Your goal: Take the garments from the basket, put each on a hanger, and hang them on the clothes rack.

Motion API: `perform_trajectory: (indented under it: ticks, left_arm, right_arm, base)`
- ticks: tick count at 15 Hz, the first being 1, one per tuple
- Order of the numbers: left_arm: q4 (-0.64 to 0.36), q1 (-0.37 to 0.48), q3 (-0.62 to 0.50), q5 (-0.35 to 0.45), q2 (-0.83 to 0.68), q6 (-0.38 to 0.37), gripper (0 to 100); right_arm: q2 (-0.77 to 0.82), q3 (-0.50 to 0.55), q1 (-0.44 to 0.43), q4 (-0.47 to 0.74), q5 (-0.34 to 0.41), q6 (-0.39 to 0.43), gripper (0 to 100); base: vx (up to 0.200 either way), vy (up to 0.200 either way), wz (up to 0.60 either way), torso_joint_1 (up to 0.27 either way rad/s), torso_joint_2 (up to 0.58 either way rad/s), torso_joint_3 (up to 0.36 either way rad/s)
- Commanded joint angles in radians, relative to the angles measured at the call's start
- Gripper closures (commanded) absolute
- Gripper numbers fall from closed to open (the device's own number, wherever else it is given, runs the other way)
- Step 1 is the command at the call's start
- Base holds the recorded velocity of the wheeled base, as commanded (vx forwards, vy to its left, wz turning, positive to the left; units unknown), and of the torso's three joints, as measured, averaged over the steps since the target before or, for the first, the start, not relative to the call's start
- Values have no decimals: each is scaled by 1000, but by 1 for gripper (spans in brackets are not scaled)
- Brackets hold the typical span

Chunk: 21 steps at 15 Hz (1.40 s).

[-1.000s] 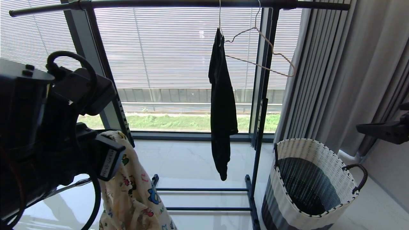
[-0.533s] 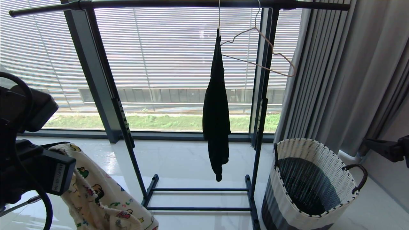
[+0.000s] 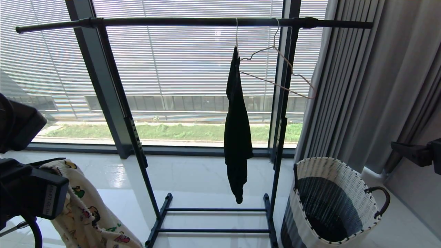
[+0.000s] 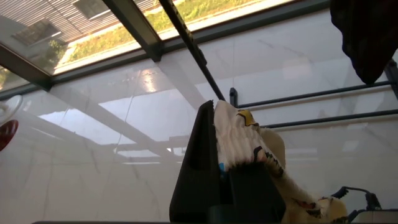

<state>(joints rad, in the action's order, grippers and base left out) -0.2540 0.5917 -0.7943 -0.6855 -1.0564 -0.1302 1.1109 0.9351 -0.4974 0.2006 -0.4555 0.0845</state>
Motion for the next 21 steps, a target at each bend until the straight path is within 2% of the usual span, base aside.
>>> perform_trajectory:
  ticks: [1,19,21]
  left_arm:
    - [-1,0,1,-2,1,0,100]
    - [-1,0,7,-2,4,0,100]
    - [-1,0,7,-3,10,-2,100]
  right_arm:
    - [4,-1,0,-3,0,0,0]
    - [21,-7,11,-60,8,-2,0]
    - [20,-7,10,-61,18,-2,0]
  base:
    - [0,0,0,178,-481,-281]
    - [0,0,0,198,-465,-268]
    - [0,200,0,36,-80,-44]
